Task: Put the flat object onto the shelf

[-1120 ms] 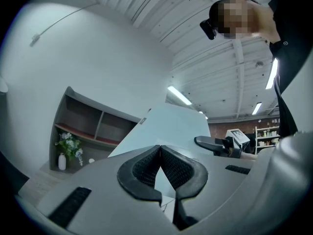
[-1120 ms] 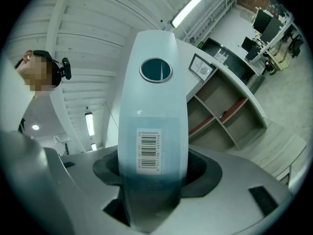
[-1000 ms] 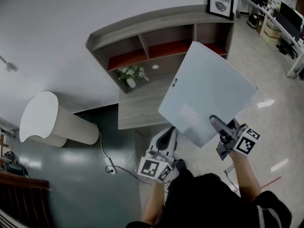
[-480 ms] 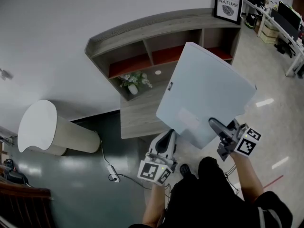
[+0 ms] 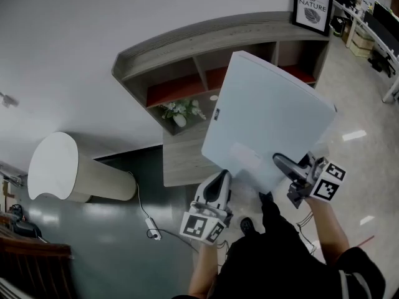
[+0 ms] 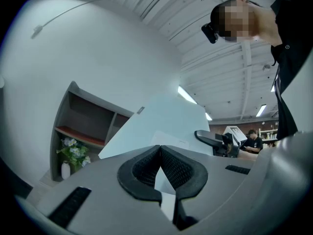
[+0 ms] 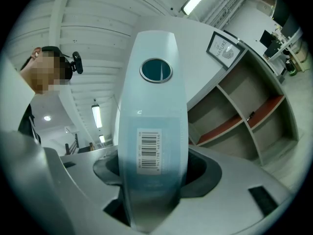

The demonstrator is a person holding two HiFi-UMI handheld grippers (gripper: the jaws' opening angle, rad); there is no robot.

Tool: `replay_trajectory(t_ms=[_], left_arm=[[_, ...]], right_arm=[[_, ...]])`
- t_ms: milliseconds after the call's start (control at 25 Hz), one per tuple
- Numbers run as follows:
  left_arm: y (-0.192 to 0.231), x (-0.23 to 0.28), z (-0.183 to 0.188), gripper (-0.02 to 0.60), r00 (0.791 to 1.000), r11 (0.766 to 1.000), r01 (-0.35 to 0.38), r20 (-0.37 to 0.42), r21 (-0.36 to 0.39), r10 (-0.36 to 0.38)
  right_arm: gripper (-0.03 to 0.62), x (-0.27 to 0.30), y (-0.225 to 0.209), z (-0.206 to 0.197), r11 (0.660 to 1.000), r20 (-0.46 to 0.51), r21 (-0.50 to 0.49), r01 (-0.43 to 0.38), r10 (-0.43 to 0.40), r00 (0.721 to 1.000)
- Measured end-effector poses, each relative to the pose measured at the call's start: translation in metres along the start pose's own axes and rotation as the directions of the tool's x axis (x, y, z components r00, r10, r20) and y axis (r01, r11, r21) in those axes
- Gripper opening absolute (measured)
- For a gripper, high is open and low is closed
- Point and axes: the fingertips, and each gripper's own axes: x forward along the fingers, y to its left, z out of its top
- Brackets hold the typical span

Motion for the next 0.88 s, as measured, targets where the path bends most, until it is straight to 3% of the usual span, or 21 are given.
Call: replay_trajectory(t_ms=[440, 680, 880], left_arm=[[0.024, 0.056, 0.041, 0.015, 0.996, 0.995, -0.083, 0.048, 0.057, 0.080], [0.039, 0.083, 0.058, 0.015, 0.987, 0.989, -0.147, 0.071, 0.031, 0.144], [0.047, 0.110, 0.074, 0.015, 0.982, 0.981, -0.180, 0.075, 0.074, 0.174]], right_arm=[[0.279, 0.077, -0.032, 0.057, 0.980, -0.078, -0.052, -0.192, 0.188, 0.979], [0.280, 0.117, -0.041, 0.098, 0.949, -0.126, -0.127, -0.288, 0.272, 0.954], [0.279, 0.146, -0.042, 0.140, 0.913, -0.142, -0.163, -0.373, 0.352, 0.925]])
